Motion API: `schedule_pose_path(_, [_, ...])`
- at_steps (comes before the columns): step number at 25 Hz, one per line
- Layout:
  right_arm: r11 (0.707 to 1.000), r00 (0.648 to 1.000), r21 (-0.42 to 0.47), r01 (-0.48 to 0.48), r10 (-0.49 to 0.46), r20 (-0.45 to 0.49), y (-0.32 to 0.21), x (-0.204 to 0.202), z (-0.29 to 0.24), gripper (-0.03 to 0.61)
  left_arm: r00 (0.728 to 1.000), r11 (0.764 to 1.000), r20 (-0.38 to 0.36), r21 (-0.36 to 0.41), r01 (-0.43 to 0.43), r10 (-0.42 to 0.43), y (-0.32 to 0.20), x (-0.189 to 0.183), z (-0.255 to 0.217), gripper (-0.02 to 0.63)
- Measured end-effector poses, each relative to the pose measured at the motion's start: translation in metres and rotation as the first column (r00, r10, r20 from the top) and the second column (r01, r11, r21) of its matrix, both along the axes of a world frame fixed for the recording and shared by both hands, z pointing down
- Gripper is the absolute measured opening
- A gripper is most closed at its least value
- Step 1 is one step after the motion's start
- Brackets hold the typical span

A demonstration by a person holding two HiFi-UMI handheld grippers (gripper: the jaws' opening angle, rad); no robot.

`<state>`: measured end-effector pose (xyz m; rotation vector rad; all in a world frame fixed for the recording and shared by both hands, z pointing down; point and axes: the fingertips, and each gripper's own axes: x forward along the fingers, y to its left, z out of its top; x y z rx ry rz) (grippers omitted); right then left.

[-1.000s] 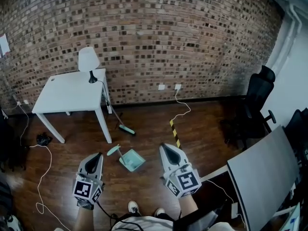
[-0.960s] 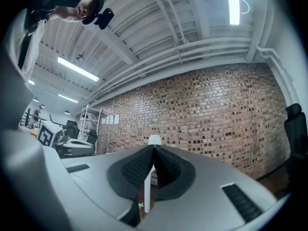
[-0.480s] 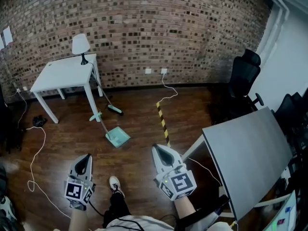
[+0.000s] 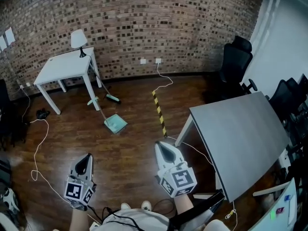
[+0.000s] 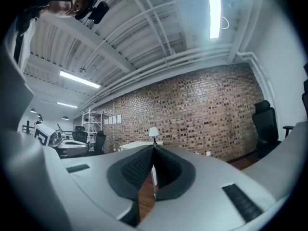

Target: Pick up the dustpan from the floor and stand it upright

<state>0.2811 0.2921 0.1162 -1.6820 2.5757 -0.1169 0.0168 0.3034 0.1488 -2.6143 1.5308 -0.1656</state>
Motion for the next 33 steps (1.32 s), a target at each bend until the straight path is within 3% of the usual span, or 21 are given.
schedule_pose_path(3, [0.999,0.999,-0.013,-0.030,0.030,-0.011,0.015,-0.006,0.001,-0.022,0.999,1.000,0.042,0.005,-0.007,0.007,0.014,-0.004,-0.002,0.005])
schedule_pose_path(9, [0.999,0.998,-0.010,-0.051,0.050,-0.041,0.021,-0.034,-0.007,-0.021,0.999,1.000,0.039,0.028,0.004,-0.005,0.019,-0.030,-0.014,0.005])
schedule_pose_path(17, [0.998,0.999,0.053,0.021,-0.018,-0.046,0.040,-0.073,-0.025,-0.021,0.998,0.998,0.042,0.046,-0.037,0.036,0.032,-0.032,-0.020,0.005])
schedule_pose_path(33, [0.999,0.997,0.035,0.040,-0.037,-0.068,0.042,-0.088,-0.025,-0.021,0.999,0.999,0.045,0.027,-0.025,0.023,0.033,-0.047,-0.017,0.005])
